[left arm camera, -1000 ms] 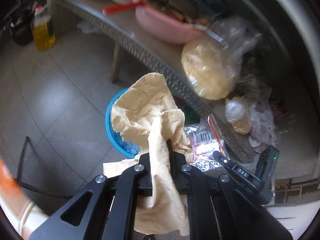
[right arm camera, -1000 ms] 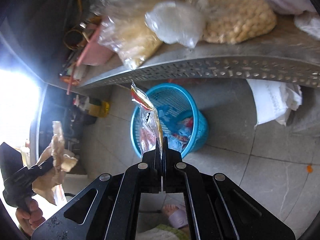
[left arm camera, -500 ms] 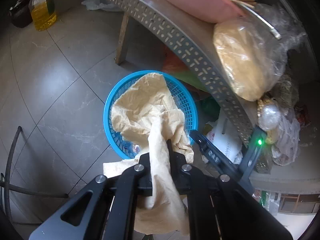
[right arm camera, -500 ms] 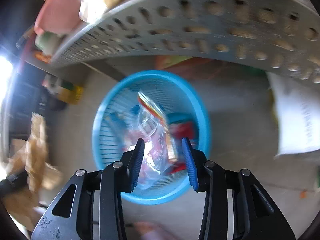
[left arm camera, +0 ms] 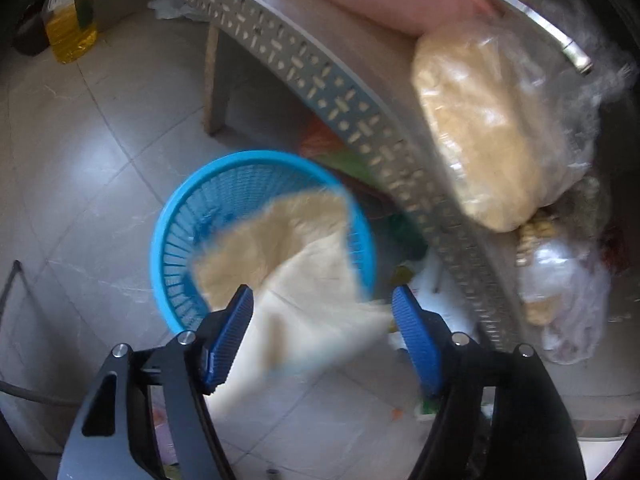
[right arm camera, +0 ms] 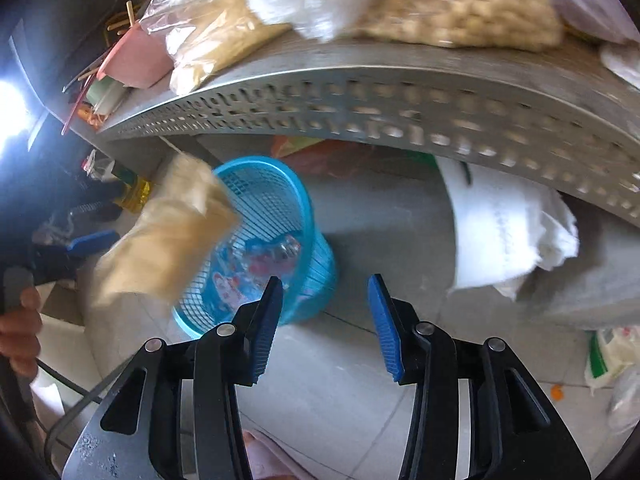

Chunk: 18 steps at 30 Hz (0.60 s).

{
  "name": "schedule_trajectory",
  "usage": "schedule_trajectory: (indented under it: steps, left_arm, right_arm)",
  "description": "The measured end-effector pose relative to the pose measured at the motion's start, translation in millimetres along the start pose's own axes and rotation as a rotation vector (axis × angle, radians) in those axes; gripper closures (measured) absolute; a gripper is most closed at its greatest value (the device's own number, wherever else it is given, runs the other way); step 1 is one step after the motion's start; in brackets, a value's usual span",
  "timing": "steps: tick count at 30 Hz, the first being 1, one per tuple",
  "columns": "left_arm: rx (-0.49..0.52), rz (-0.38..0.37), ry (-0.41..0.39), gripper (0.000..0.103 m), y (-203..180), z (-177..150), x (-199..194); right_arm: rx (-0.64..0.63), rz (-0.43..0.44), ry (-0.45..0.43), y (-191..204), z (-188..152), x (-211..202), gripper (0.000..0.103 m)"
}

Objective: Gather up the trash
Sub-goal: 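Open both tools to drop the paper and wrapper into the wastebasket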

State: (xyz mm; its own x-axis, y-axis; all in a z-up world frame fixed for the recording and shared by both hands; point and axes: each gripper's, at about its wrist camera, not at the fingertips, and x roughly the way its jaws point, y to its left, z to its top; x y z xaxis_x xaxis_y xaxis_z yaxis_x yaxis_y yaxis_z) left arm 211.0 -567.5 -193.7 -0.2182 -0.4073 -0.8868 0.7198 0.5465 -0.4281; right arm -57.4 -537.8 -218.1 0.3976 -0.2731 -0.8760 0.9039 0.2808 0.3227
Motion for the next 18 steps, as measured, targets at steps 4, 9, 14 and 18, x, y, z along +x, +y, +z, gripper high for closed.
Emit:
schedule_trajectory:
  steps: [4, 9, 14, 18]
  left_arm:
    - [-0.020, -0.002, -0.060, 0.031, 3.6, -0.5, -31.5]
    - [-0.004, -0.019, -0.165, 0.031, 0.0, -9.9, -95.4]
    - [0.059, -0.021, -0.260, 0.030, -8.2, -43.9, -166.3]
    - [0.104, 0.012, -0.359, 0.023, -12.4, -88.0, -227.3]
  right_arm:
    - [0.023, 0.002, 0.010, -11.1, -5.0, -6.2, 0.060]
    - [0.030, 0.030, 0.000, -8.7, -6.8, -15.9, 0.060]
    - [0.003, 0.054, -0.020, 3.2, -11.3, -28.9, 0.060]
    - [-0.088, 0.065, -0.036, 28.9, -17.9, -46.3, 0.058]
